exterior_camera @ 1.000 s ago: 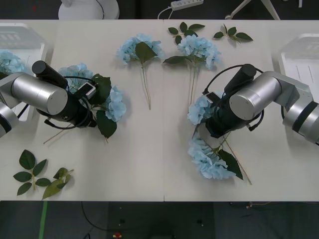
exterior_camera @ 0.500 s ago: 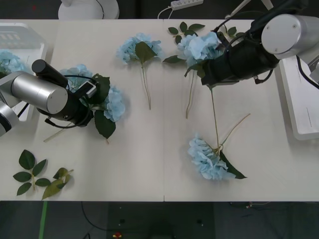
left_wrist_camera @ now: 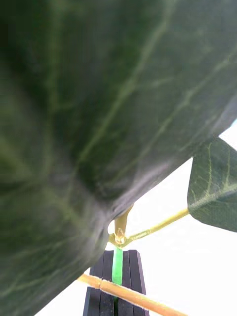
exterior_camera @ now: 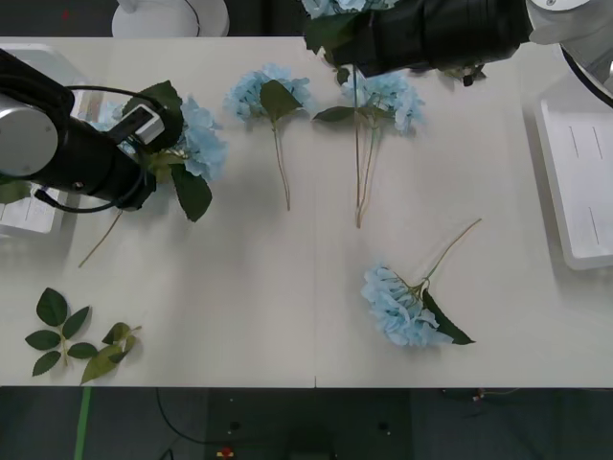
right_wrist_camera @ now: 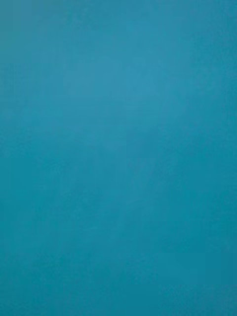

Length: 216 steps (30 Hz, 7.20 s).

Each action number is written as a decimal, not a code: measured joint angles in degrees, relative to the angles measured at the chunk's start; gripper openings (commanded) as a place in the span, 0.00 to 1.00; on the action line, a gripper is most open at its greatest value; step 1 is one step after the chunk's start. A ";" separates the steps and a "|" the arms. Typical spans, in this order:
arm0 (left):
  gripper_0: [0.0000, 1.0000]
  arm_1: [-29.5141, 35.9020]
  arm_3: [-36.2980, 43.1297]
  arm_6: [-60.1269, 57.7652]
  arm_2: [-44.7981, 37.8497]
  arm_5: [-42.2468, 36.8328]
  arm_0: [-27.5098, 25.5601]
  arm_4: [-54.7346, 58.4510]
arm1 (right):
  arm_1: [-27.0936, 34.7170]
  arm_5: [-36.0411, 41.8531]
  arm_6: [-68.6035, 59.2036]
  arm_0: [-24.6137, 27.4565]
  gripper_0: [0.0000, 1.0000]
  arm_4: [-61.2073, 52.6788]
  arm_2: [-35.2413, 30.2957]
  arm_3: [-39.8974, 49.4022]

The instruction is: Place the red flowers into the right box and the blue flowers into the left box. If a person shows an open palm, hand one flower to the person first, then continue sorting.

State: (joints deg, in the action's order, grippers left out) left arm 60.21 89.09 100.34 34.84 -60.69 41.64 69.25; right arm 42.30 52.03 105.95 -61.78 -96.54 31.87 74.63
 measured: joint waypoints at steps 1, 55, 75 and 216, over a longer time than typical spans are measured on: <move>0.00 0.11 0.70 0.00 -2.84 -1.18 -0.42 0.86 | -0.33 -0.82 1.13 -0.41 0.00 -0.94 -0.01 0.01; 0.72 3.73 -18.84 0.41 -39.67 5.81 -20.19 -22.48 | -20.00 -9.38 -0.74 -12.85 0.00 0.08 3.41 -12.46; 1.00 4.07 -10.90 2.82 -45.79 -9.71 -23.51 -9.75 | -20.74 -9.39 -2.16 -12.88 0.00 0.29 3.92 -12.69; 0.00 -2.13 7.28 -11.38 -52.26 -3.46 -23.13 6.80 | -13.81 5.98 -4.80 -13.06 1.00 2.83 6.09 -9.54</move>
State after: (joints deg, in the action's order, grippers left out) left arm 58.07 96.38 88.97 -17.42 -64.16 18.51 76.05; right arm 28.50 58.01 101.15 -74.85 -93.71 37.95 65.09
